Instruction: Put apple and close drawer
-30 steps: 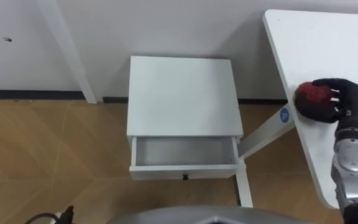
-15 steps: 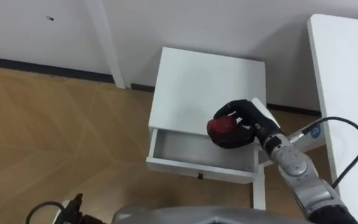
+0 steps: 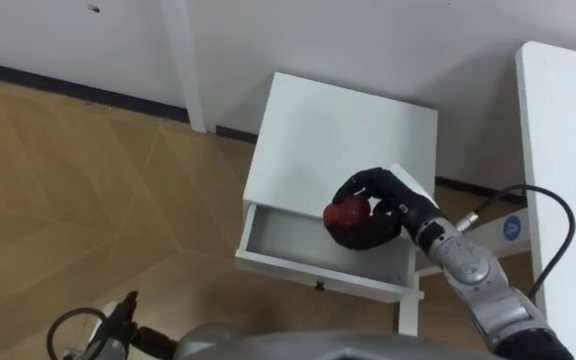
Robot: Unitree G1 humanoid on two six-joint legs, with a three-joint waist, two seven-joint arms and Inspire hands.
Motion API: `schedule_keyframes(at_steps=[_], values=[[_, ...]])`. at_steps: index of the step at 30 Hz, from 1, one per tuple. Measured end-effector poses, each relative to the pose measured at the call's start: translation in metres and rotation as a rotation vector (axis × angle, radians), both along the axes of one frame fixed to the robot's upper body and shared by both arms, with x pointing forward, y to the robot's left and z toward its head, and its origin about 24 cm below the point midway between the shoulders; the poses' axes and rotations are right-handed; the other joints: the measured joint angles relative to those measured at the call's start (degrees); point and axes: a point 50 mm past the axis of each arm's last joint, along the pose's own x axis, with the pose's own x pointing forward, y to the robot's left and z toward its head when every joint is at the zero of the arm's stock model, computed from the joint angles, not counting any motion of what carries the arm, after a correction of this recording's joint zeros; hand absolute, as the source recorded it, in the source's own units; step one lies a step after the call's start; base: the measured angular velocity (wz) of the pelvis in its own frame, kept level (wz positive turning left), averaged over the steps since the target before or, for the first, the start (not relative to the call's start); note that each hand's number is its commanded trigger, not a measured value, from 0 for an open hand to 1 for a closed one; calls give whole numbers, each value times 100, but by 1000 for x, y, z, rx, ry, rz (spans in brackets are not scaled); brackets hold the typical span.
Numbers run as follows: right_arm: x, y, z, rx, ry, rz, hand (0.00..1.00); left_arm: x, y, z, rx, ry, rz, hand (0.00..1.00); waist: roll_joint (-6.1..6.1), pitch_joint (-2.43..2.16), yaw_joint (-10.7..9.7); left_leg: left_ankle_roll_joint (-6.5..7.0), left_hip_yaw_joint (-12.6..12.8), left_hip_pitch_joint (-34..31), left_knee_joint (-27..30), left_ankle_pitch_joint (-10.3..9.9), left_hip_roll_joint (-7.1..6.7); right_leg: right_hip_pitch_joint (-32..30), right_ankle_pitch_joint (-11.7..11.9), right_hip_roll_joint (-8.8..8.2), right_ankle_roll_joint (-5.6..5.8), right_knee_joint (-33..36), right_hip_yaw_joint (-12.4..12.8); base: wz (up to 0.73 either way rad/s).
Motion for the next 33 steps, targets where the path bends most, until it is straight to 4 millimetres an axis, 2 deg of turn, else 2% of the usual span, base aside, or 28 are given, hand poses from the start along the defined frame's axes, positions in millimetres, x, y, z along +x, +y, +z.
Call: schedule_keyframes(at_steps=[1, 2, 9, 17, 31, 33], values=[[1, 0, 0, -8, -3, 6, 3, -1, 0, 0, 0, 3, 1, 0, 5, 3, -4, 0, -3, -4, 3, 0, 0, 0, 0, -2, 0, 0, -61, 3], [1, 0, 0, -19, -5, 14, 0, -2, 0, 0, 0, 5, 1, 0, 5, 2, -10, 0, -4, -7, 4, 0, -1, 1, 0, -4, 0, 0, -76, 0], [-1, 1, -2, -62, 6, 52, 0, -4, 0, -1, 5, 11, 1, 0, 18, 0, -21, 0, 0, -19, 16, 0, -6, 10, 0, -12, 0, 1, -74, 3], [-2, 0, -4, -67, 17, 56, 0, -10, 0, -1, 10, 21, 6, 0, 49, -44, -28, 0, 62, -22, 25, 0, -6, 20, 0, -23, 0, 1, -90, 0], [-5, 2, -6, -47, 30, 46, 0, -12, 1, -1, 7, 26, 12, 0, 73, -35, -56, 1, 98, -41, 71, 0, -6, 33, 0, -25, 1, 1, -84, 0], [-8, -1, -8, -47, 40, 29, 0, -14, 0, -2, 6, 28, 15, 0, 89, -55, -66, 1, 98, -26, 68, 0, -6, 48, 0, -25, 1, 2, -71, 2]])
